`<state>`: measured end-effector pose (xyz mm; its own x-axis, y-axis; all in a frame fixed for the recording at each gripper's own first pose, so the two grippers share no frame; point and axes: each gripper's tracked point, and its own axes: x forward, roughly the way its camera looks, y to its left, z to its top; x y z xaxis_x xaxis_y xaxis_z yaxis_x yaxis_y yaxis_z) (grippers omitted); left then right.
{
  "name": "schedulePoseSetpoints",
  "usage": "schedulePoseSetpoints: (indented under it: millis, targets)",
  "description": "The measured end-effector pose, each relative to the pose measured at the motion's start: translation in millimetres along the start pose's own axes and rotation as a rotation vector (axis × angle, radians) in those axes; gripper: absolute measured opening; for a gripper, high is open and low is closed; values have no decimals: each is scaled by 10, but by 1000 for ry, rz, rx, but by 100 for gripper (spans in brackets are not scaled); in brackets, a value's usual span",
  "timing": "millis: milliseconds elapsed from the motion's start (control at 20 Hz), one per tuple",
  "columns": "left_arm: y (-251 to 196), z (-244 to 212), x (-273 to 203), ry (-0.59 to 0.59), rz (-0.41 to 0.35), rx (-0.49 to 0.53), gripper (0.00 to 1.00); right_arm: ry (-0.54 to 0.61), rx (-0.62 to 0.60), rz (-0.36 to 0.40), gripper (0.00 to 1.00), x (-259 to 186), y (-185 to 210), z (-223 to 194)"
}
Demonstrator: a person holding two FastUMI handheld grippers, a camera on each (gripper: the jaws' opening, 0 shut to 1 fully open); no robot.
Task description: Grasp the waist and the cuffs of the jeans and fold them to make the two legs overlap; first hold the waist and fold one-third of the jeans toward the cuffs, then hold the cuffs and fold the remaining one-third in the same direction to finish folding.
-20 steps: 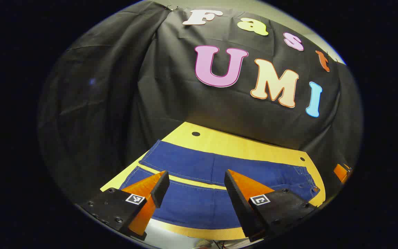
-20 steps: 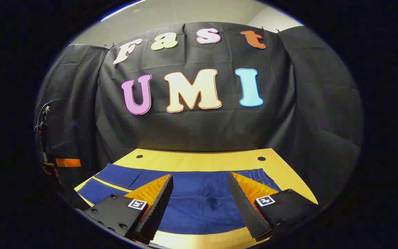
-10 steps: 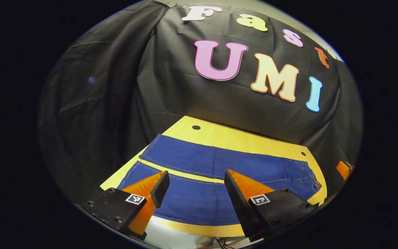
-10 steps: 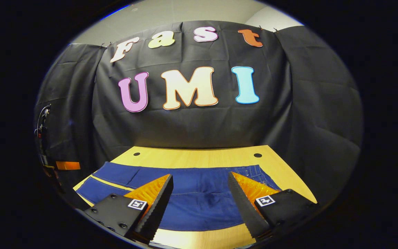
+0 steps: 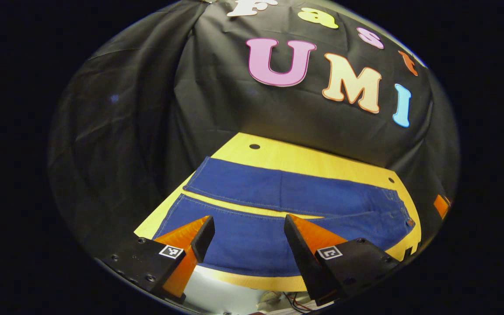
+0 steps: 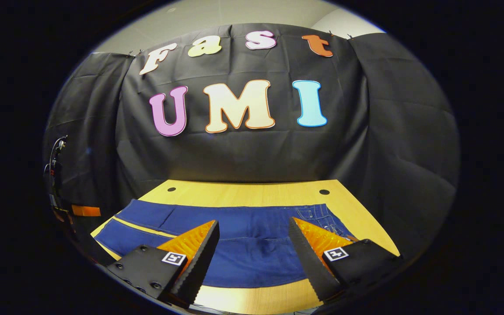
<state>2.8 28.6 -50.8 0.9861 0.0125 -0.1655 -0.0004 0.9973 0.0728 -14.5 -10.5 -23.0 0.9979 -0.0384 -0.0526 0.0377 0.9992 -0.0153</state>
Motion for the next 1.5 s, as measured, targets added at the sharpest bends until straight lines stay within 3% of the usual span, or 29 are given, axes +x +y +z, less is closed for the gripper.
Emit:
schedulePoseSetpoints:
  millis: [250,400,750,900,1200,1500]
  targets:
    - [205,-449,43,159,-49,97,92,41,-28,-2,98,-37,-33,-134]
    - [304,-826,60,293,-105,198,95,76,-43,5,98,-51,-9,-241]
    - [616,-1453,149,538,-149,405,94,132,-67,29,98,-92,103,-457]
    - [817,-1546,181,606,-139,584,95,159,-66,40,98,-95,156,-546]
    - [903,-1649,175,718,-222,897,95,195,-65,54,98,-67,216,-657]
    - [872,-1602,232,777,-258,1031,95,236,-87,55,98,-75,206,-780]
